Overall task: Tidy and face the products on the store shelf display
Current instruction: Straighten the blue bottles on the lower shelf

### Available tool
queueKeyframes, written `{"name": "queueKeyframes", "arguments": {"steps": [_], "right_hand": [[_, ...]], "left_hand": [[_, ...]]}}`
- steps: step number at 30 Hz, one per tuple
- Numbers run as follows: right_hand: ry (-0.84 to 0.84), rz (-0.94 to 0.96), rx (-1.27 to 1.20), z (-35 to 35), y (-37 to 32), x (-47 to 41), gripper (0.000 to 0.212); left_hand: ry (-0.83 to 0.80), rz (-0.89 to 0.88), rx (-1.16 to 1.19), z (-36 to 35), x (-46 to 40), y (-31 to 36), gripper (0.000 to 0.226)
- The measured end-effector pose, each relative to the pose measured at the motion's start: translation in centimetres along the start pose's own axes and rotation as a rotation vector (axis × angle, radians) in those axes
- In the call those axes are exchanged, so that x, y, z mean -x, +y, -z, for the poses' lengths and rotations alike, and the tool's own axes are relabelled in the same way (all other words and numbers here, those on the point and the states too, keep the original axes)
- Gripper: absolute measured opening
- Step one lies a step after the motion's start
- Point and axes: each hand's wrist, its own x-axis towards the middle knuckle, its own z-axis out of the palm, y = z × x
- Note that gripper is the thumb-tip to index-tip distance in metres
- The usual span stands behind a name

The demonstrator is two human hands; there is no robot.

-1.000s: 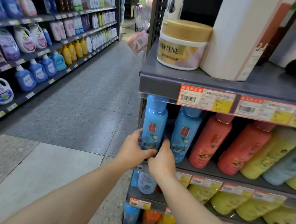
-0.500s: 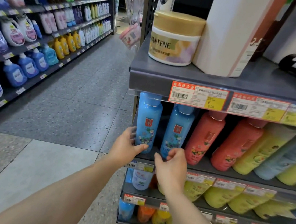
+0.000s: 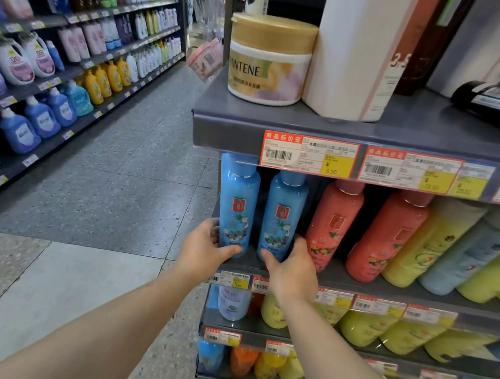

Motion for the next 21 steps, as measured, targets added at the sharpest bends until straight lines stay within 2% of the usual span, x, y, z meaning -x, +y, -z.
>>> {"name": "queueKeyframes", "arguments": {"steps": [9,12,15,17,19,21], "right_hand": [[-0.069,0.068,0.113,0.6,0.0,-0.3,0.046],[-0.101,0.080,0.100,0.9,-0.1,0.0,0.049],[-0.137,0.091,0.116,1.9,-0.5,1.2,0.059],[-0.145,0.090,0.168,3.0,-0.9,2.3,0.066],[-0.140,0.131,0.228,4.4,-1.6,3.5,0.067],[-0.157,0.221,0.319,5.9,-2.4,4.9,0.062]], "left_hand": [[0.009,0.011,0.005,-0.2,0.5,0.3,0.060],[0.007,0.017,-0.064,0.1,1.2,1.2,0.059],[0.018,0.059,-0.265,0.8,2.3,2.6,0.056],[-0.014,0.106,-0.525,1.5,3.2,3.5,0.063],[-0.099,0.109,-0.800,2.3,4.2,5.0,0.075],[-0.195,0.052,-0.927,2.9,5.8,7.0,0.076]]}}
